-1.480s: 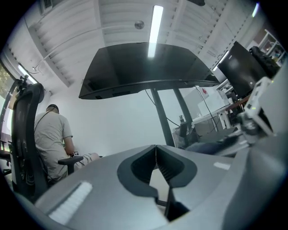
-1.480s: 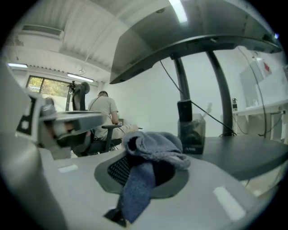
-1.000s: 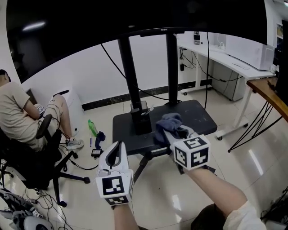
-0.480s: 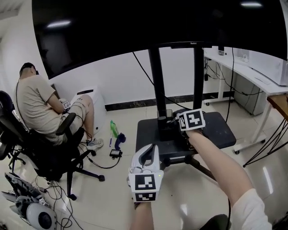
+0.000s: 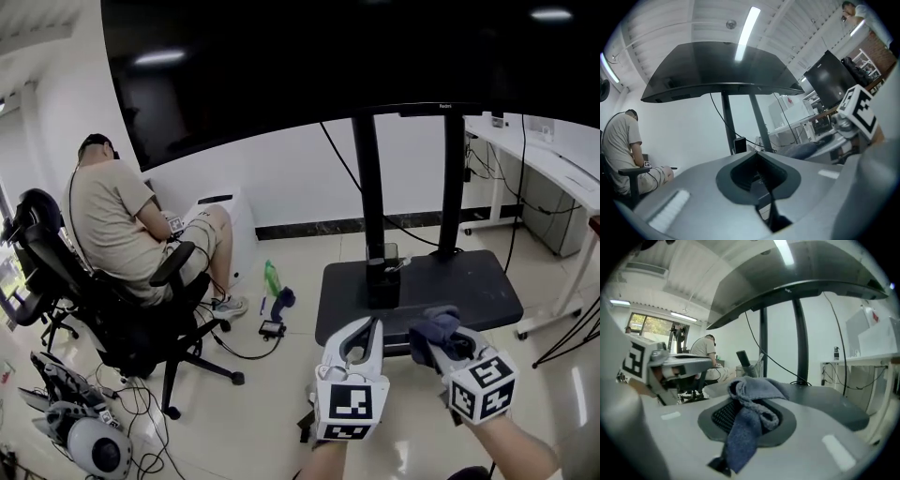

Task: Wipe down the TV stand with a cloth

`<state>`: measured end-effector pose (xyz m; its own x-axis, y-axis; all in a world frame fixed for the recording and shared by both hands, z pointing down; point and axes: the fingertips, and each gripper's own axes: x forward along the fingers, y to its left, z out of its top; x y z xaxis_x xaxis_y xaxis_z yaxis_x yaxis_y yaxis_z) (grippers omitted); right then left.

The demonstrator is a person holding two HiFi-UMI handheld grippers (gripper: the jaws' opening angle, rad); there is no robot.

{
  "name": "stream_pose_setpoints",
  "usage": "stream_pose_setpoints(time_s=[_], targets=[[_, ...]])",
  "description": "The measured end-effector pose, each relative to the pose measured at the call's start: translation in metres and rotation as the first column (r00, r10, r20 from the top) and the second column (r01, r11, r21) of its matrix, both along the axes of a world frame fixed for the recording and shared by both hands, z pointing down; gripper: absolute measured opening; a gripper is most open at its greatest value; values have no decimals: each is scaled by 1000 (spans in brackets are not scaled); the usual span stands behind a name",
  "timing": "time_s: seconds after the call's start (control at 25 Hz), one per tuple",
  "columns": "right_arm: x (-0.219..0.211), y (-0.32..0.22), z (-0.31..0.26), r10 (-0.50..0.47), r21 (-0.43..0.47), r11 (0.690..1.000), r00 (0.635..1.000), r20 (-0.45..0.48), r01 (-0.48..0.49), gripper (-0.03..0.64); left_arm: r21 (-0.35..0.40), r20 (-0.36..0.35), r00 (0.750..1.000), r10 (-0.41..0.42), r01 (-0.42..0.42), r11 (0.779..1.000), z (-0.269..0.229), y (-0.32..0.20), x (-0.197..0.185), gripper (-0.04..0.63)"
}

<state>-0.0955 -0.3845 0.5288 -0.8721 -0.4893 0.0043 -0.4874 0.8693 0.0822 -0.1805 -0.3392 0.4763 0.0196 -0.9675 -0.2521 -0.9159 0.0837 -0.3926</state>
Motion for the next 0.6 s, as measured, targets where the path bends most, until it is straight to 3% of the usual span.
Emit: stream_pose_setpoints(time_s=[0.12, 0.24, 0.36, 0.44, 0.6], targets=[[23, 24, -11, 51, 84, 995, 995, 90, -59, 91, 9, -1, 1000, 24, -24, 1000, 1, -1, 5, 66], [24, 0, -23, 119, 103, 986, 985, 128, -133, 92, 14, -34, 999, 29, -29, 999, 4, -3, -11, 66], [-1, -55, -41, 133, 82, 987, 990, 54, -137, 92, 22, -71, 997, 39, -38, 999, 1, 1, -24, 66], [-16, -107, -37, 153, 12, 988, 988, -23, -153, 92, 15, -89, 995, 50, -49, 999, 3, -3, -20, 66], [-46, -212, -6, 270, -114, 949, 943, -194, -295, 92, -6, -102, 993, 66, -67, 998, 9, -4, -17, 66]])
